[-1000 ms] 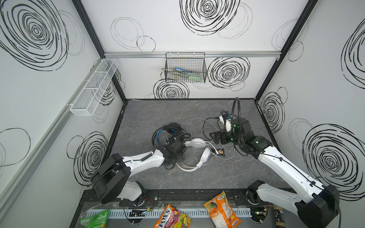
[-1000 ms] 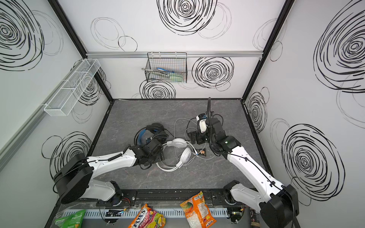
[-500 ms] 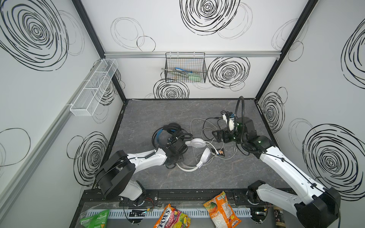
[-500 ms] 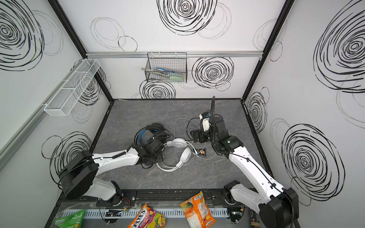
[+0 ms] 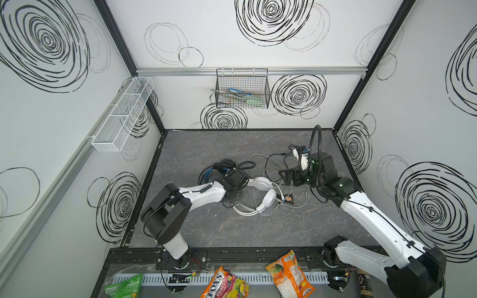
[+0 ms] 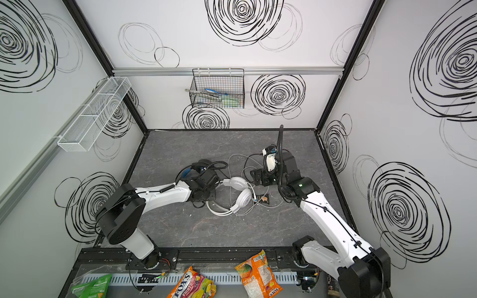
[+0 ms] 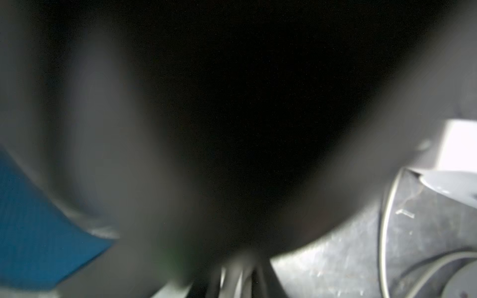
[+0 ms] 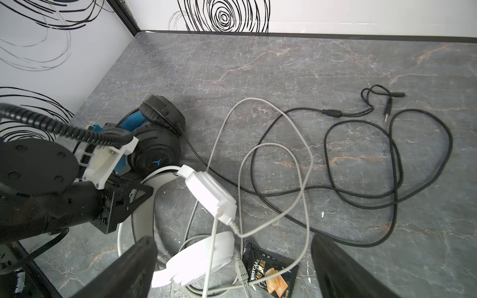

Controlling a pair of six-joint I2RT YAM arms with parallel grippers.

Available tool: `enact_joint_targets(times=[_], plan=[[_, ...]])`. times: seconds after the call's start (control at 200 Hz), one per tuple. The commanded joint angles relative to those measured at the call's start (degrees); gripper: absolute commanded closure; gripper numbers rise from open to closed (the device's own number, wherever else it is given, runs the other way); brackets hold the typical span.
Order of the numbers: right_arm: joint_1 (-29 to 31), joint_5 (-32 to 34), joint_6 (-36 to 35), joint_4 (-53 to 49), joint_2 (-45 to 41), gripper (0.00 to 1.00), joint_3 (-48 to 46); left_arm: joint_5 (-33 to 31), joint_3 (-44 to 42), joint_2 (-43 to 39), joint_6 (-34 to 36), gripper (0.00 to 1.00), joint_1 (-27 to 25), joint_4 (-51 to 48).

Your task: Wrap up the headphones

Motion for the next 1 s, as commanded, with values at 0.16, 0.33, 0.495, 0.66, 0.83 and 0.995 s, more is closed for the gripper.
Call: enact_joint_targets(times=[0.16,0.33,0.495,0.66,0.83,0.995], plan=[[-1.03,0.02,-1.76,-3.51,-1.76,0.03,3.22,-4.29,9.07,6.73,15.05,0.91,4.17,1.44],[-0.98,-0.08,-1.47,-3.88,-2.18,0.03,3.39,-7.46,14.16,10.82,23.67,0.93,3.76,1.45],[-1.11,0.2,-1.69,-4.52,-2.84,0.03,4.43,-4.61,15.08,10.56,28.91,1.0,2.47,1.44],[-1.07,-0.15,-1.82,-4.51,-3.21,0.03,4.81,-1.47,12.34,5.96,29.85,0.98,1.58,2.45],[-0.75,0.99,-1.55,-3.3,-4.27,0.03,5.89,3.31,8.21,2.65,31.8,0.84,0.22,5.41],[-0.54,0.98,-1.57,-3.12,-3.55,0.03,6.68,2.32,8.92,3.55,30.15,0.78,1.04,4.21]])
